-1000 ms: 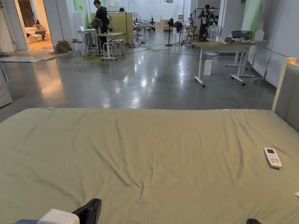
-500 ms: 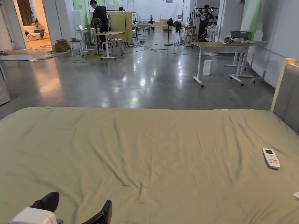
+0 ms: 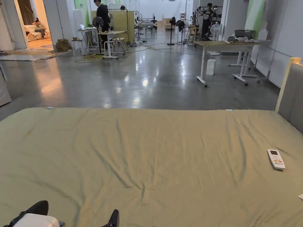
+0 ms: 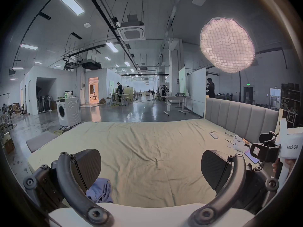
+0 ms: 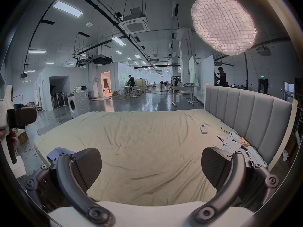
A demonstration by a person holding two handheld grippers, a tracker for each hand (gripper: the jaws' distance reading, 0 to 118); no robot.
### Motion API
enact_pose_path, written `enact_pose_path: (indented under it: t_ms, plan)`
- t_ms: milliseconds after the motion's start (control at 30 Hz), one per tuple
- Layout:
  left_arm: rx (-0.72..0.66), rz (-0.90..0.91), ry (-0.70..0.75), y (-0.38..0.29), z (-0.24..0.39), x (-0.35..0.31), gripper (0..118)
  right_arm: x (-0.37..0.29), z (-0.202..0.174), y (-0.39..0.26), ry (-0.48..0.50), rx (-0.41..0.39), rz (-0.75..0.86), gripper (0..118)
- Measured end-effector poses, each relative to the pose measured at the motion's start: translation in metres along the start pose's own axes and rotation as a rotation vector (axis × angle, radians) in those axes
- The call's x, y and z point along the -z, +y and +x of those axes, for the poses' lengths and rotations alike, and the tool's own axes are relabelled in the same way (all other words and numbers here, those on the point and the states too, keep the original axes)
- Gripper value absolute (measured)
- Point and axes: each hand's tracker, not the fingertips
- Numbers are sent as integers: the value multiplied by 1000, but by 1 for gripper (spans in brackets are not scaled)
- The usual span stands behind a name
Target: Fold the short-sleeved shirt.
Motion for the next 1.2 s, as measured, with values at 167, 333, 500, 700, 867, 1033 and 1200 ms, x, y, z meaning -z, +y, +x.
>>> enact_pose_path:
  t_ms: [167, 333, 500, 700, 867, 1033, 1200]
  plan:
    - [-31, -3, -22, -1, -2, 0, 118, 0, -7, 0, 14, -27, -2, 118]
    - [-6, -7, -19, 0, 0, 1, 118, 2, -11, -1, 21, -45, -12, 118]
    - [-1, -10, -26, 1, 0, 1, 118, 2, -11, 1, 46, -22, -5, 118]
    - [8, -18, -29, 0, 2, 0, 118, 2, -10, 1, 56, 11, -12, 118]
    - [5, -23, -34, 0, 3, 0, 118, 0, -12, -3, 46, 10, -25, 118]
    - [-7, -32, -42, -3, 4, 1, 118, -2, -13, -7, 64, 30, -36, 118]
    - [4, -37, -45, -3, 5, 0, 118, -2, -14, -5, 70, 17, -25, 118]
